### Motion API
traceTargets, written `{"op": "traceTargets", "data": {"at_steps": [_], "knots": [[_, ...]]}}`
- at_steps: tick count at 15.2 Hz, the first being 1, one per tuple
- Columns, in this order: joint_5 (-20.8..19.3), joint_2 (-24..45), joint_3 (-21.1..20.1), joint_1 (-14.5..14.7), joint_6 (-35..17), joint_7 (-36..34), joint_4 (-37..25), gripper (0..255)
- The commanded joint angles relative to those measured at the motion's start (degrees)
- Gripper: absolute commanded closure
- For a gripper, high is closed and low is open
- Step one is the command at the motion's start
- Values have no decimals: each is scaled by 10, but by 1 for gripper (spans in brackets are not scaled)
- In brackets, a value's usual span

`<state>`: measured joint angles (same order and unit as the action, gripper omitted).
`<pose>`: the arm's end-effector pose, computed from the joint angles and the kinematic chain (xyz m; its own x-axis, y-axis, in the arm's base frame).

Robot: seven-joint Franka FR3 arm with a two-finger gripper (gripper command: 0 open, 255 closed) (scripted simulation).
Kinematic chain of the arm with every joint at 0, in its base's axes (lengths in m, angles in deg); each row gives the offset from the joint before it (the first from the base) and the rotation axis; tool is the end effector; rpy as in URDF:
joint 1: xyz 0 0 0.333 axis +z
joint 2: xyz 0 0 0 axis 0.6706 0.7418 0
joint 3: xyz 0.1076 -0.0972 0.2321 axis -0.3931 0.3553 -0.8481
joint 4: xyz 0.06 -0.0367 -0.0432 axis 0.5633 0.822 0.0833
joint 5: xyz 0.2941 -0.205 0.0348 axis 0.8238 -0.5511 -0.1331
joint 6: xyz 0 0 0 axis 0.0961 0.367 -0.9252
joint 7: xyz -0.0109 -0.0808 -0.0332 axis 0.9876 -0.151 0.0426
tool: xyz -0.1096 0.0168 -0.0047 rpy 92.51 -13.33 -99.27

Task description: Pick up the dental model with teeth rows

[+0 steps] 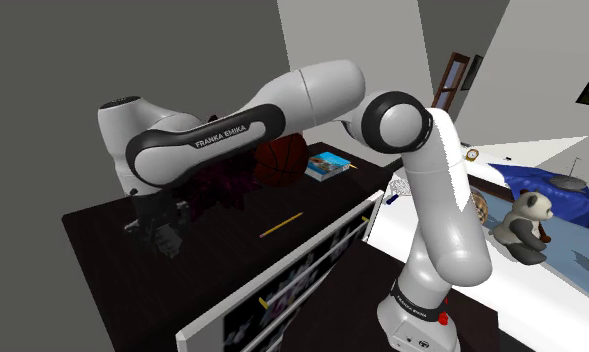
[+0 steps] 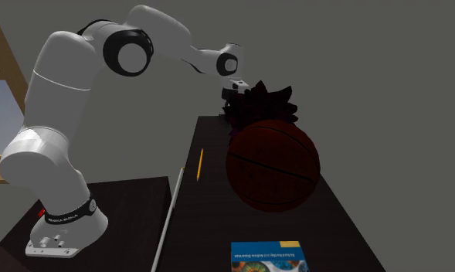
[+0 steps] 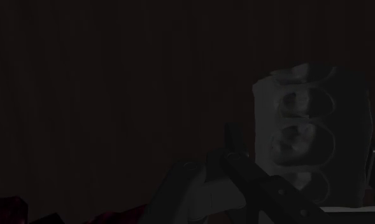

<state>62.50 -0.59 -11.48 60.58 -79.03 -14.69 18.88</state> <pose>0.5195 0.3596 0.3339 0.9816 -0.1660 -0.0939 -0.1558 -0.9820 0.1070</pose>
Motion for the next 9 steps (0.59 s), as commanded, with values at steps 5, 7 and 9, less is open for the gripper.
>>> {"op": "traceTargets", "data": {"at_steps": [5, 7, 9], "knots": [[5, -14, -3, 0, 40, 4, -27, 255], [7, -17, -4, 1, 53, 5, -37, 255], [8, -20, -5, 1, 67, 6, -49, 255]]}}
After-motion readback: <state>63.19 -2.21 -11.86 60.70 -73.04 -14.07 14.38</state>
